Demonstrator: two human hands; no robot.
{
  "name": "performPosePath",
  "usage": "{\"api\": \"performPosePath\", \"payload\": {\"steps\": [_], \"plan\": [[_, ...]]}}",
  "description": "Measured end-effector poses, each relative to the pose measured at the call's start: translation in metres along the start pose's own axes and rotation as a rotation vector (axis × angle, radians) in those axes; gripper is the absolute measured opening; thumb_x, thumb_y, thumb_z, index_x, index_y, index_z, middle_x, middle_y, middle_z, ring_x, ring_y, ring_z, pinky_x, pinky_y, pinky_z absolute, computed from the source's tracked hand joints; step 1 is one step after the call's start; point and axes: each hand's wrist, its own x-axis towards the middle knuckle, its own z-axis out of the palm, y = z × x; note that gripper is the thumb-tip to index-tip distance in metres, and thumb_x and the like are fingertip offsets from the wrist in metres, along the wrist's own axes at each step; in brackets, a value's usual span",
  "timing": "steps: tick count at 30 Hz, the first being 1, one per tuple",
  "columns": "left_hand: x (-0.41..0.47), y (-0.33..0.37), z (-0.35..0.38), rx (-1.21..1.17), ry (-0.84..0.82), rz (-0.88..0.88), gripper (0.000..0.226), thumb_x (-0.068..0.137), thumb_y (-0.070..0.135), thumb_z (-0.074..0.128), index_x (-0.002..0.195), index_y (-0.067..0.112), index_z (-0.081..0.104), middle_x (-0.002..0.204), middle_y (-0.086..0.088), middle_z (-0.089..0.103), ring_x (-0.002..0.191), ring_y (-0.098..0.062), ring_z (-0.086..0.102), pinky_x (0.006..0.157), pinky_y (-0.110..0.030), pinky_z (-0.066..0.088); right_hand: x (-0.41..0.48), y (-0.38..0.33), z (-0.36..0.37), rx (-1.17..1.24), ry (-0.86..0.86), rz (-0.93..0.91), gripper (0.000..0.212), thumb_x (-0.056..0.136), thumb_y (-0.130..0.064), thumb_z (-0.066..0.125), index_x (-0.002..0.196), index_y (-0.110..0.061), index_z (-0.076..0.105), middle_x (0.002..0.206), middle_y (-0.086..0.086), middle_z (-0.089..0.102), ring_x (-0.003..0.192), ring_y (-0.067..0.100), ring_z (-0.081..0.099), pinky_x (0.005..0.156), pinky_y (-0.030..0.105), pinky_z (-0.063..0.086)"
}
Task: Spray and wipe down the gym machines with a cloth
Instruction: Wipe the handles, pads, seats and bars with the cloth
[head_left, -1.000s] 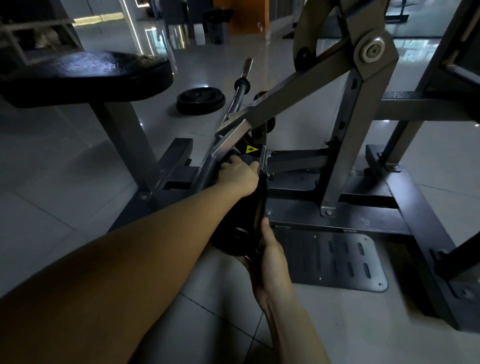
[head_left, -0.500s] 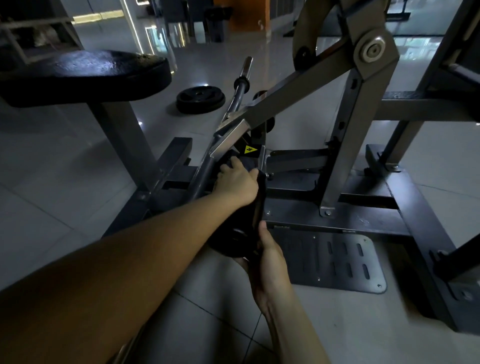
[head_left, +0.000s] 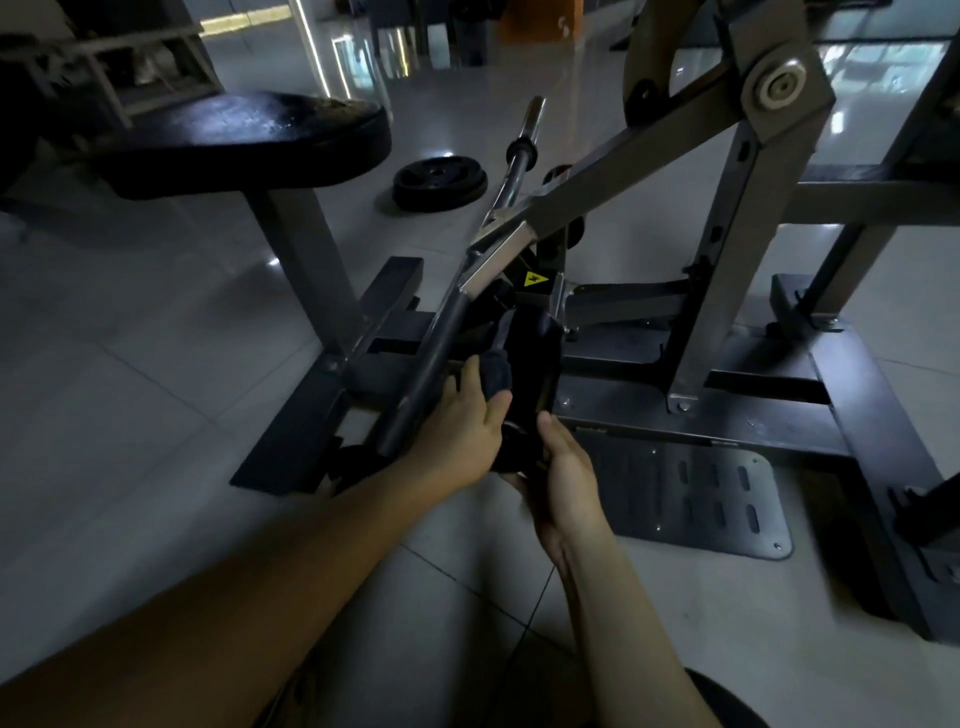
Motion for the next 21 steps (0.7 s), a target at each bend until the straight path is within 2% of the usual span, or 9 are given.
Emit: {"api": "performPosePath", "payload": {"steps": [3,5,7,8,9,11,14,18,21], "plan": [[-0.035,-0.002,0.007,0.07,0.165,0.072,0.052,0.107,0.027,0.043,0.156,0.016,0.032,0.153,-0.012,0.044,0.133,-0.033,0.05,0.107,-0.048,0.046,-0.003,-0.002,0.002,0.028,0.014,0.013,0.042,0.103,-0.035,0.057,0.141,-0.017,0.059,0.128,0.009,0.072,0.12,0.026,0.068,0.105,0.046,0.053],[-0.05,0.001,0.003,0.03,0.23,0.066,0.046,0.105,0.016,0.047,0.15,0.014,0.044,0.148,-0.008,0.053,0.132,-0.027,0.052,0.108,-0.035,0.044,-0.006,-0.003,0.002,0.039,0.043,0.057,0.048,0.1,-0.038,0.062,0.144,-0.02,0.056,0.129,0.008,0.071,0.119,0.026,0.068,0.105,0.049,0.053],[-0.06,0.007,-0.016,-0.121,0.184,0.006,0.041,0.103,0.01,0.052,0.143,0.016,0.055,0.136,-0.004,0.062,0.127,-0.023,0.056,0.101,-0.025,0.043,-0.014,-0.006,0.003,0.0,0.131,0.076,0.038,0.097,-0.033,0.064,0.132,-0.017,0.065,0.117,0.008,0.075,0.11,0.026,0.071,0.097,0.045,0.057],[-0.064,0.01,-0.03,-0.206,0.13,-0.015,0.04,0.101,0.009,0.056,0.14,0.017,0.058,0.129,-0.001,0.064,0.123,-0.02,0.058,0.098,-0.022,0.044,-0.02,-0.01,0.004,-0.037,0.216,0.032,0.025,0.097,-0.026,0.063,0.118,-0.015,0.071,0.103,0.008,0.075,0.099,0.026,0.07,0.084,0.04,0.059],[-0.069,0.012,-0.045,-0.276,0.075,-0.027,0.04,0.099,0.007,0.059,0.138,0.017,0.06,0.122,0.003,0.065,0.119,-0.016,0.06,0.094,-0.017,0.045,-0.025,-0.016,0.005,-0.071,0.311,-0.054,0.014,0.098,-0.019,0.061,0.104,-0.015,0.073,0.089,0.006,0.071,0.086,0.024,0.066,0.071,0.034,0.054],[-0.081,0.017,-0.075,-0.383,-0.017,-0.044,0.042,0.095,0.005,0.067,0.133,0.021,0.061,0.111,0.009,0.068,0.108,-0.009,0.065,0.084,-0.01,0.046,-0.041,-0.039,0.015,-0.134,0.395,-0.281,0.017,0.099,-0.009,0.058,0.093,-0.013,0.074,0.081,0.005,0.066,0.075,0.017,0.06,0.067,0.03,0.049],[-0.095,0.021,-0.109,-0.488,-0.091,-0.084,0.045,0.085,0.002,0.078,0.12,0.022,0.058,0.1,0.009,0.075,0.093,-0.004,0.072,0.081,-0.019,0.052,-0.068,-0.077,0.036,-0.18,0.129,-0.408,0.018,0.1,-0.007,0.057,0.098,-0.003,0.074,0.091,0.018,0.072,0.081,0.02,0.068,0.072,0.027,0.054],[-0.107,0.032,-0.136,-0.492,-0.163,-0.061,0.047,0.079,-0.004,0.08,0.115,0.016,0.057,0.104,-0.002,0.077,0.084,-0.009,0.074,0.07,-0.021,0.056,-0.093,-0.105,0.053,-0.277,-0.27,-0.157,0.029,0.103,-0.024,0.053,0.122,-0.011,0.071,0.118,0.013,0.075,0.109,0.023,0.072,0.09,0.039,0.056],[-0.116,0.035,-0.147,-0.364,-0.194,0.034,0.044,0.077,0.002,0.084,0.107,0.021,0.059,0.106,-0.002,0.075,0.093,-0.015,0.075,0.079,-0.032,0.061,-0.102,-0.11,0.06,-0.341,-0.467,0.044,0.033,0.102,-0.029,0.053,0.126,-0.011,0.068,0.119,0.014,0.074,0.1,0.026,0.074,0.083,0.04,0.061]]}}
